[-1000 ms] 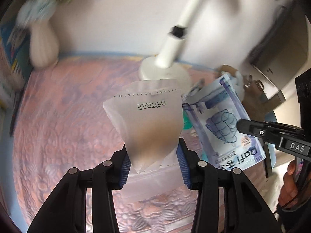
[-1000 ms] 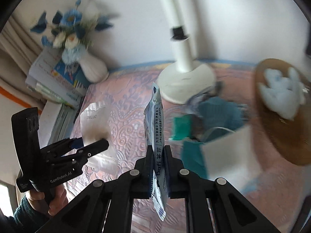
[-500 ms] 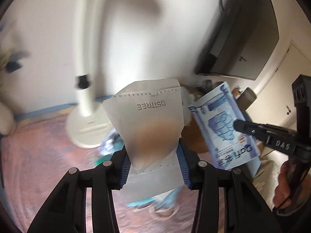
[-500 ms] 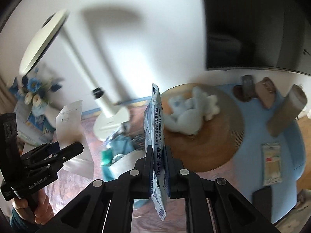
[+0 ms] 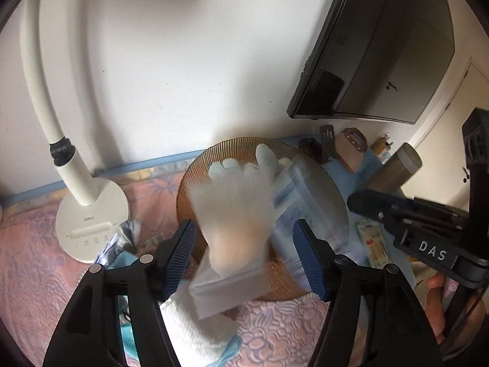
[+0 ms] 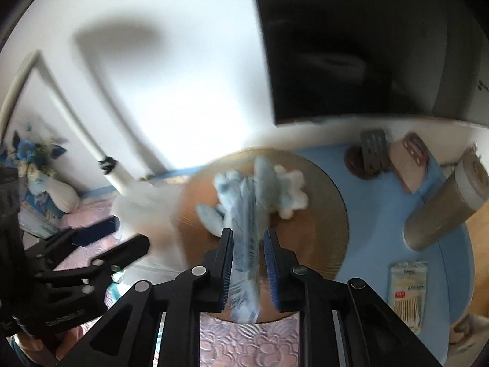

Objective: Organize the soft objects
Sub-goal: 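Carry the pouch and Dafi packet onto the amber plate and release both, then grasp the white towel with the right tool while the left tool grasps the teal cloth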

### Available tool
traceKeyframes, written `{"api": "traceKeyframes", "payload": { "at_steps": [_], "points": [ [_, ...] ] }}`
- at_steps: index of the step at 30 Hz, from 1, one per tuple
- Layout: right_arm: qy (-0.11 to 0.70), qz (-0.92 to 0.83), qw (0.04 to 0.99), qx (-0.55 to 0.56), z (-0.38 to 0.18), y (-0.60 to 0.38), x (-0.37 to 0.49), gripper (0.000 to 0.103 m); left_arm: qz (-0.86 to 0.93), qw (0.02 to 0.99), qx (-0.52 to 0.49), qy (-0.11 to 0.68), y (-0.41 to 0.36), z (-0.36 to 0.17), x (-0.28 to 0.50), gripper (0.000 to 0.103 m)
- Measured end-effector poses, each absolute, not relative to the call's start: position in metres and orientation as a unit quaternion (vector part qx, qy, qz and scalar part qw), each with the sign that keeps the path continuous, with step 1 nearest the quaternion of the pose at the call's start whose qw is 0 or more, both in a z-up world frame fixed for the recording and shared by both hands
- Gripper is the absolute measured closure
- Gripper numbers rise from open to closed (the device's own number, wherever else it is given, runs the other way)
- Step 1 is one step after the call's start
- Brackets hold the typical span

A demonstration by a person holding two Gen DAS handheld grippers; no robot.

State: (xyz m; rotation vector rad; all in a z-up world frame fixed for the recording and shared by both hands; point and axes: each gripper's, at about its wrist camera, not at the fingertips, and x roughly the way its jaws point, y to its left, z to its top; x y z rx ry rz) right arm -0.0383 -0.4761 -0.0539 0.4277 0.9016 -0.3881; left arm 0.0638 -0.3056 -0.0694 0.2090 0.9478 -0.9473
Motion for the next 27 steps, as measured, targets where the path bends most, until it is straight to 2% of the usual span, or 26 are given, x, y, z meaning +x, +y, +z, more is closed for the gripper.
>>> {"api": "traceKeyframes", "payload": {
  "at_steps": [4,9,10,13,14,21,27],
  "points": [
    [0.435,-0.188,0.852,0.220,-0.060,-0.484,-0.053,0.083,-0.435,0.775,0.099,0.447,-0.299,-0.072,0.061,0.039],
    [0.449,-0.172,0.854,0.199,-0.059,-0.461,-0.060,0.082,-0.417,0.784,0.088,0.452,-0.253,-0.070,0.055,0.039],
    [0.451,-0.166,0.856,0.189,-0.058,-0.452,-0.059,0.079,-0.409,0.787,0.086,0.454,-0.242,-0.070,0.056,0.039],
    [0.455,-0.147,0.860,0.179,-0.059,-0.427,-0.056,0.062,-0.382,0.796,0.063,0.466,-0.200,-0.069,0.063,0.039],
    [0.456,-0.135,0.860,0.185,-0.061,-0.420,-0.054,0.060,-0.373,0.798,0.055,0.470,-0.188,-0.068,0.066,0.039],
    [0.476,-0.093,0.856,0.178,-0.069,-0.377,-0.039,0.060,-0.307,0.820,0.038,0.481,-0.106,-0.073,0.069,0.039],
    [0.493,-0.077,0.851,0.165,-0.075,-0.349,-0.028,0.053,-0.285,0.812,0.015,0.509,-0.070,-0.097,0.073,0.039]
  ]
}}
